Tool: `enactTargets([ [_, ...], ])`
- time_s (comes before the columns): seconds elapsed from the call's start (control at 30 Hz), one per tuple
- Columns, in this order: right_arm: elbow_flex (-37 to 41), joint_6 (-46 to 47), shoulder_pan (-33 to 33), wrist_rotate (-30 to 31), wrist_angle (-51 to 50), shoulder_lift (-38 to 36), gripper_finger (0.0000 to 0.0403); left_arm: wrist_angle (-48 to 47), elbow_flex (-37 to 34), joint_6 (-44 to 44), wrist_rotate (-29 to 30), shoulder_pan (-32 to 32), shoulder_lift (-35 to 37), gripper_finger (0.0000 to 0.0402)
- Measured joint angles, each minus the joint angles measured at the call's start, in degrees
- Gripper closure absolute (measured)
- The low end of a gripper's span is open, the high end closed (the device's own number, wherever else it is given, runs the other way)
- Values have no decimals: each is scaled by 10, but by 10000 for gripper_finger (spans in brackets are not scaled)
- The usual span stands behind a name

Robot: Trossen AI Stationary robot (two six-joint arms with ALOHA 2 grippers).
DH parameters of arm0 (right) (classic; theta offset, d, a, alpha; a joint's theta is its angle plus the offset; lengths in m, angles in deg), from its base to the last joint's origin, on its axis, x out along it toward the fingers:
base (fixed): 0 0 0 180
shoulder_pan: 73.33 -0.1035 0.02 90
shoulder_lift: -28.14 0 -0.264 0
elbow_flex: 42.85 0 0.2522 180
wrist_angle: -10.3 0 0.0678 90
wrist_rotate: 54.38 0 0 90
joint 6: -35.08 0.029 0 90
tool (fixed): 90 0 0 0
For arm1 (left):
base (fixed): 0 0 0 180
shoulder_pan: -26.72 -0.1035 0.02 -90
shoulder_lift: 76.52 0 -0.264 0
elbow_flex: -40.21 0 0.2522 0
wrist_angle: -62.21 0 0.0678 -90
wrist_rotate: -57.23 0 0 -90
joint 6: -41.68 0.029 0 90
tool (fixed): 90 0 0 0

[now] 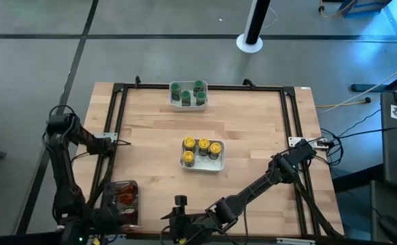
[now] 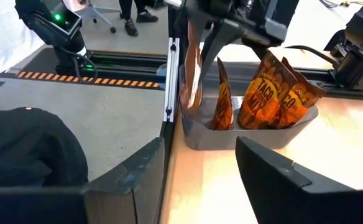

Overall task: Sort spices by type
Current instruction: Put the top orange seasoning pack into the black bin

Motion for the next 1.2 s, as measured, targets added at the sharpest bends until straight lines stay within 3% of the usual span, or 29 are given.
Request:
enactTargets([
  [0.5, 0, 0, 0, 1, 1, 0, 203, -40, 1, -26, 1, 0, -37, 384],
  [0.87, 0, 0, 0, 1, 1, 0, 203, -44, -23, -96, -4, 0, -47, 378],
  [1.2, 0, 0, 0, 1, 1, 0, 203, -41, -23, -76, -6, 1, -49, 380],
])
